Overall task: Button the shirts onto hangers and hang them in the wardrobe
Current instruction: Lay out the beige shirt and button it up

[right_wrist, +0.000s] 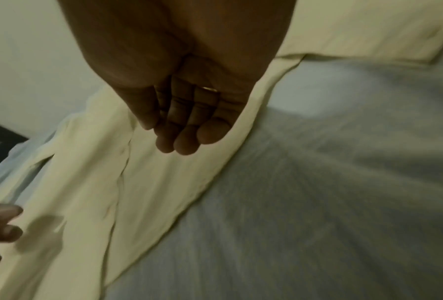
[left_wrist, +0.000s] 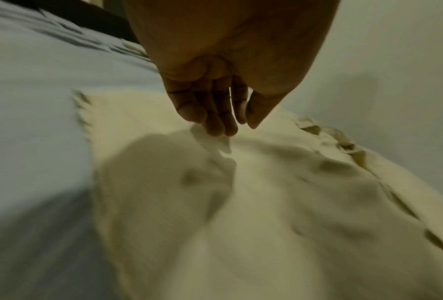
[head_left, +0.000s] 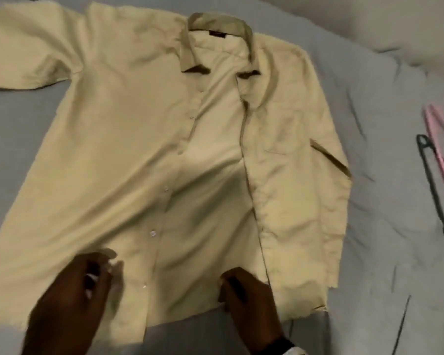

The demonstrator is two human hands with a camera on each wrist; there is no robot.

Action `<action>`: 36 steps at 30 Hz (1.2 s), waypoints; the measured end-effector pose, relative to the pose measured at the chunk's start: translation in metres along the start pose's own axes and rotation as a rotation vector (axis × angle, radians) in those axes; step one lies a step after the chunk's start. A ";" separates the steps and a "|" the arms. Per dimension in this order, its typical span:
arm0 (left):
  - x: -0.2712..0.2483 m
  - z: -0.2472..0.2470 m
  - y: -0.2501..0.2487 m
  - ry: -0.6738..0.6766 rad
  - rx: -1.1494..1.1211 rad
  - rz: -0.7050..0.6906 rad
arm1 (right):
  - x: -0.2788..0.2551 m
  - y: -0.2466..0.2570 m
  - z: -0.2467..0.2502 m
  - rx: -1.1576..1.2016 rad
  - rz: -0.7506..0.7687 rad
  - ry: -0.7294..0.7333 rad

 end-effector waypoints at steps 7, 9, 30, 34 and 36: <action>0.037 -0.088 -0.130 0.181 -0.080 -0.016 | 0.092 -0.092 0.223 -0.145 -0.188 -0.719; 0.061 -0.107 -0.157 0.221 -0.113 -0.016 | 0.112 -0.136 0.243 -0.202 -0.417 -0.656; 0.168 -0.283 -0.467 0.161 0.418 -1.104 | 0.182 -0.115 0.472 -0.452 -0.067 -0.883; 0.188 -0.295 -0.506 0.154 0.438 -1.124 | 0.215 -0.112 0.514 -0.745 0.112 -0.964; 0.198 -0.302 -0.521 0.150 0.486 -1.134 | 0.235 -0.140 0.496 -0.837 0.100 -0.747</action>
Point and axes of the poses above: each hand's wrist, its own x-axis towards the middle knuckle, its own z-axis out of the back of the hand, y = z × x, the point moved 8 cm from there along x, towards the middle knuckle, and after that the axes turned 10 degrees about -y, right-handed, at the moved point
